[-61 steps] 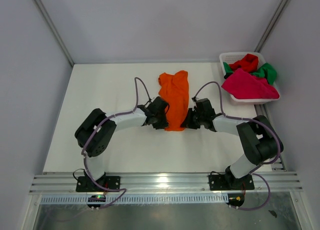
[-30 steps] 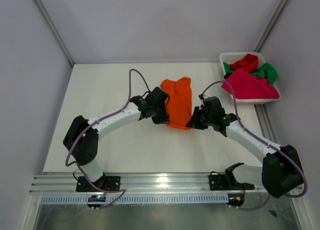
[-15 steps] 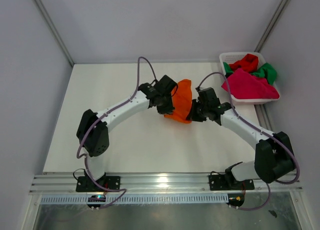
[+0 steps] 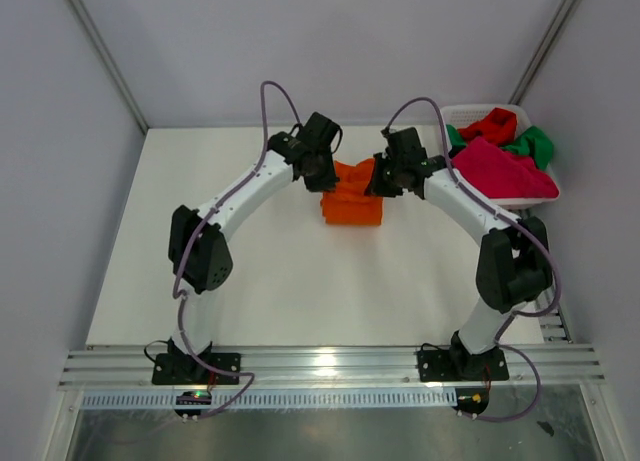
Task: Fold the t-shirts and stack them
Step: Fold the long partially folded tshirt into a neat square
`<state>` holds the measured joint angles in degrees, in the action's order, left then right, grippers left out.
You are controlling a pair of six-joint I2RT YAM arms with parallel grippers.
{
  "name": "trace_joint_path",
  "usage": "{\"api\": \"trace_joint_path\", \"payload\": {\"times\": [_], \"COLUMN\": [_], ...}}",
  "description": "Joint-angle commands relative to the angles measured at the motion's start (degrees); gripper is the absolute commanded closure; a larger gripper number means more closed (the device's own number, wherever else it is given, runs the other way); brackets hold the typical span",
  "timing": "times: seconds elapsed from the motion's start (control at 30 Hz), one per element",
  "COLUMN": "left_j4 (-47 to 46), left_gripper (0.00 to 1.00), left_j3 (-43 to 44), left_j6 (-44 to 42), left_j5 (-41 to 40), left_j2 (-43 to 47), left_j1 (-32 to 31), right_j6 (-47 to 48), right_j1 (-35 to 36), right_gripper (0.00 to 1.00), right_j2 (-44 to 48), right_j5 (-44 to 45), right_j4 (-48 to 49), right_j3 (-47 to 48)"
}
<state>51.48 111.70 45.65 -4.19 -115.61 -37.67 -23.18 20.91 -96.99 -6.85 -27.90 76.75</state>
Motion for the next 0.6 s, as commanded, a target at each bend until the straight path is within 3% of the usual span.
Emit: {"api": "trace_joint_path", "payload": {"times": [0.0, 0.27, 0.57], "left_j4": [5.02, 5.48, -7.70], "left_gripper": [1.00, 1.00, 0.97], "left_j3": [8.25, 26.44, 25.06], "left_j6": [-4.51, -8.12, -5.48], "left_j5": [-0.74, 9.01, 14.29], "left_j2": [-4.52, -20.25, -24.04], "left_j1": [3.65, 8.39, 13.50], "right_j6": [3.22, 3.84, 3.59], "right_j1": [-2.71, -6.58, -9.74], "right_gripper": [0.94, 0.94, 0.94], "right_j2": [-4.07, -12.34, -23.06], "right_j5": [4.04, 2.99, -1.14], "right_j4": [-3.73, -6.81, -8.40], "right_j3": [5.94, 18.60, 29.60]}}
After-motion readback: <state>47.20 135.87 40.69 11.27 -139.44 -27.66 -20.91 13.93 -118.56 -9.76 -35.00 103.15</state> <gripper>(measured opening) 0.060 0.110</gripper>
